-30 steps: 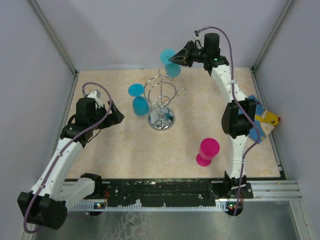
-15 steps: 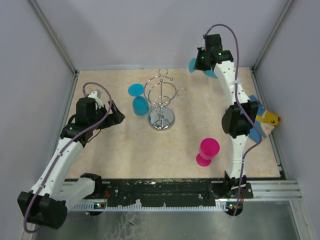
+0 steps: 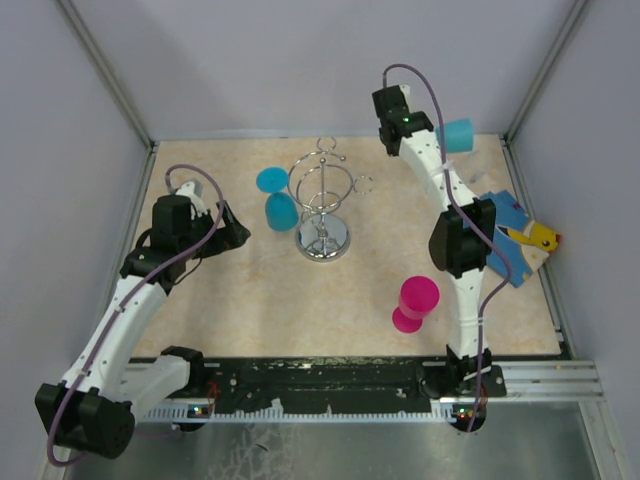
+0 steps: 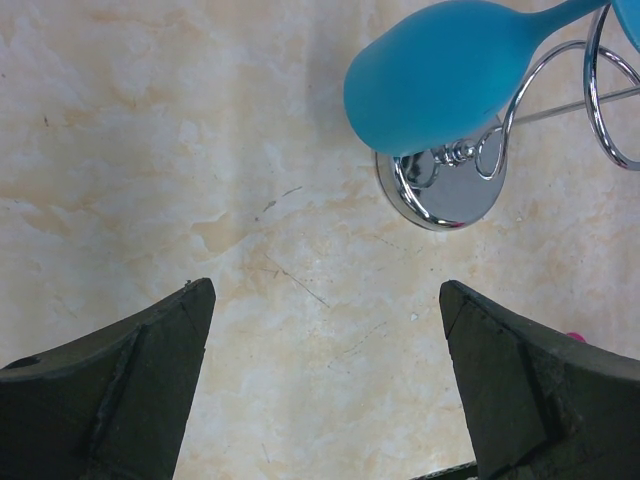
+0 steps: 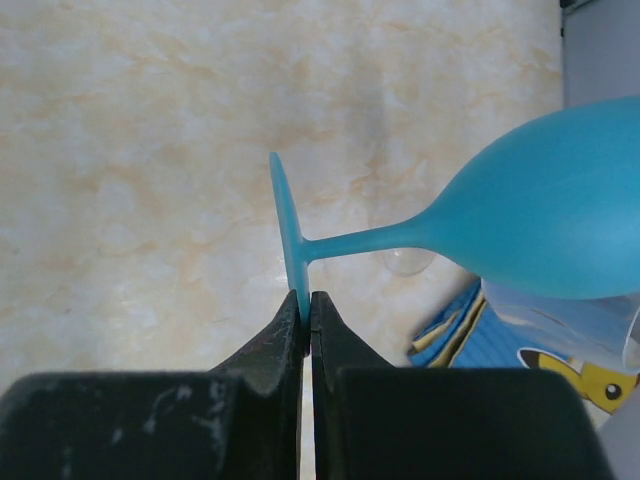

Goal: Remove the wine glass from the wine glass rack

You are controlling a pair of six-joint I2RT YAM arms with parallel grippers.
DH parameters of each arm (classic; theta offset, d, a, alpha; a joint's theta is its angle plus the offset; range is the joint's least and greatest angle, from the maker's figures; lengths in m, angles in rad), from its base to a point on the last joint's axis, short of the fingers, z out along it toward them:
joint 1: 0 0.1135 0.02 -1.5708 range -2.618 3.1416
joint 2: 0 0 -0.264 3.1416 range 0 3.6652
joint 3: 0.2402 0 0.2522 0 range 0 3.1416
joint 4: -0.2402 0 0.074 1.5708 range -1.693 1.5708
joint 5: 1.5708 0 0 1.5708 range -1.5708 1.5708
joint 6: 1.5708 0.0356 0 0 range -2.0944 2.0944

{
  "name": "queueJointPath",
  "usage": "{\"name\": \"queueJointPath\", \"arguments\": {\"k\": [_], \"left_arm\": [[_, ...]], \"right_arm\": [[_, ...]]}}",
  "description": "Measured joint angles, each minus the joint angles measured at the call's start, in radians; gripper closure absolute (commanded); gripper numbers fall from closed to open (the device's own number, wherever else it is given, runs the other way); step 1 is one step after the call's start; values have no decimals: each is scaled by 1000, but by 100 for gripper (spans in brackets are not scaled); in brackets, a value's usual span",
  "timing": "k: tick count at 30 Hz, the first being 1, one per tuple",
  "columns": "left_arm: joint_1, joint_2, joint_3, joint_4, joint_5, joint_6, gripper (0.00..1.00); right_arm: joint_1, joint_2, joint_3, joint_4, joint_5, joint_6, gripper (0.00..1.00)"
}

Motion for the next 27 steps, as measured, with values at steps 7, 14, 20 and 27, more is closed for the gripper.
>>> {"name": "queueJointPath", "arguments": {"k": [7,14,20,27], "left_arm": [[0,0,-2,0,10,-3,1],[0,0,-2,0,11,-7,1],[0,0,-2,0,14,-7,1],[0,0,-2,0,14,-7,1]], "right_arm": [[-3,20,-41,5,83,-47,100],[4,43,-47,25,84,-67,100],[7,44,-47,31,84,-74,100],[7,69,-57,49,129,-93,100]]}}
